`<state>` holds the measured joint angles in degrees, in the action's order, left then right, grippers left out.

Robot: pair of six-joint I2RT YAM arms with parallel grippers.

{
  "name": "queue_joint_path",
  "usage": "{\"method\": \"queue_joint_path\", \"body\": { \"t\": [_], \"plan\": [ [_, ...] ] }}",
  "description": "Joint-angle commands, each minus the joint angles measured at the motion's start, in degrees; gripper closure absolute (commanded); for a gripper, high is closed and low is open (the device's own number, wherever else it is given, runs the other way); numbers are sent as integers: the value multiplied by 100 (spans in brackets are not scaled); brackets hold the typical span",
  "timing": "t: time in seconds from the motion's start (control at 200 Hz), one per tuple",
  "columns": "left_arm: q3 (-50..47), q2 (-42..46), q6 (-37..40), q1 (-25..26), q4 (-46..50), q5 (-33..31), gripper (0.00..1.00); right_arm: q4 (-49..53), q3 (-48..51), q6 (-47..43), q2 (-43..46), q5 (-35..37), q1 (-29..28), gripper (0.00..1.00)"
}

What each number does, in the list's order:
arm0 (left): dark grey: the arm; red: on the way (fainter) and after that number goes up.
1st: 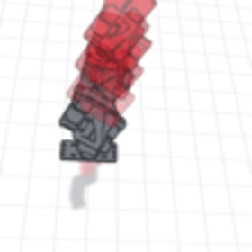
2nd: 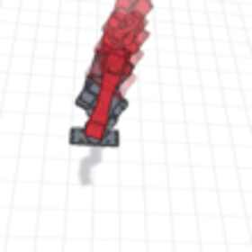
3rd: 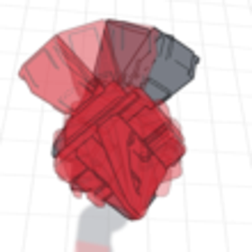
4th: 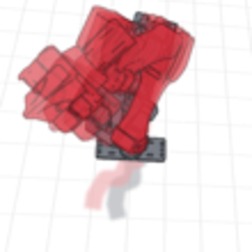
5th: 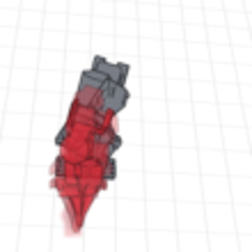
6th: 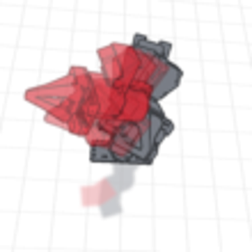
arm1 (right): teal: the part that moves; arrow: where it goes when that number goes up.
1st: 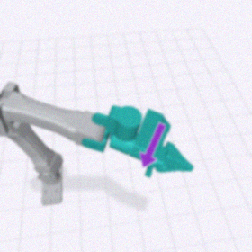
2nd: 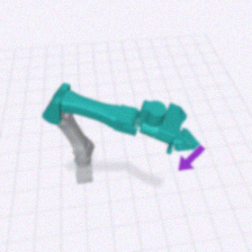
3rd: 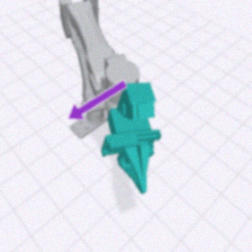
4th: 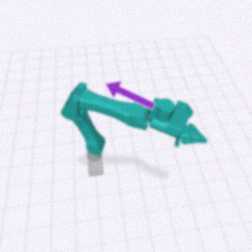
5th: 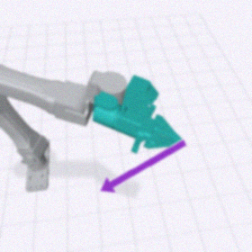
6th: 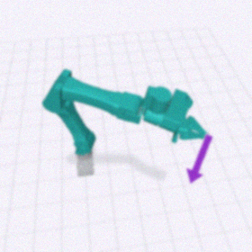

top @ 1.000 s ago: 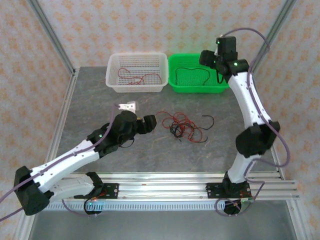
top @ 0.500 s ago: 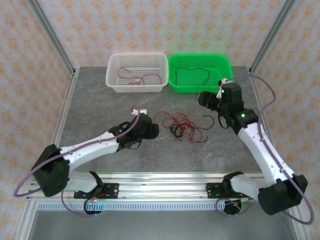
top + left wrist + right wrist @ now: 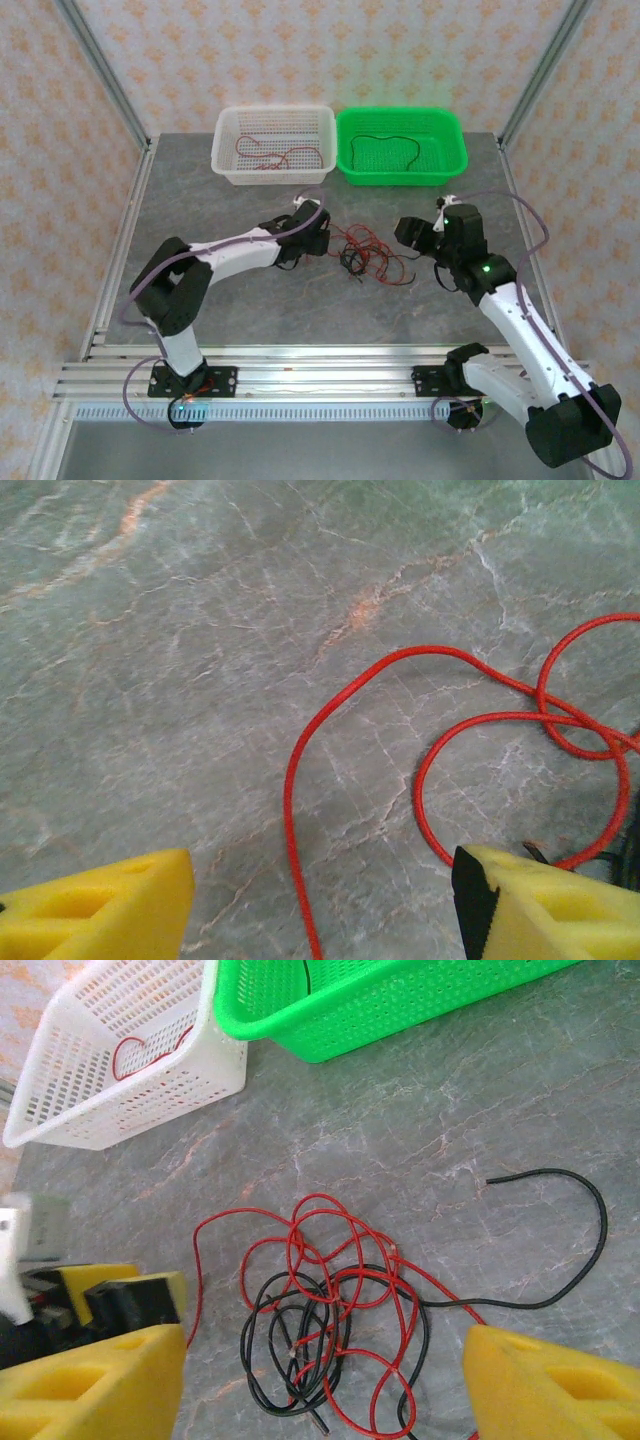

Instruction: Untangle the cables

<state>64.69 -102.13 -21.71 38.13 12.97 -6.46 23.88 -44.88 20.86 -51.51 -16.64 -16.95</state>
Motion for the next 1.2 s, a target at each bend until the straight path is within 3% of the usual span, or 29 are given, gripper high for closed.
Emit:
{"method": "queue_joint_path", "body": {
  "t": [0.0,0.31,0.445,0.556,0.741,1.196],
  "plan": [
    [297,-283,399,-23,-74,-46,30,-127,104,111,131,-32,-27,27],
    [768,-1105,876,-143,-303,-614,30,-85,363,223,281,-6,-30,27],
    [913,-1402,1101,-157,-434,-715,38,-59,458,278,342,3,-29,27],
    [913,-1503,1176,-157,-594,-740,54,-41,504,331,374,1,-23,27],
    [643,-1192,1152,-144,-889,-676,100,-226,792,513,413,-94,-36,28],
    [437,334,602,361,-343,-809,100,-1100,1555,1183,428,-532,-270,29]
  ]
}}
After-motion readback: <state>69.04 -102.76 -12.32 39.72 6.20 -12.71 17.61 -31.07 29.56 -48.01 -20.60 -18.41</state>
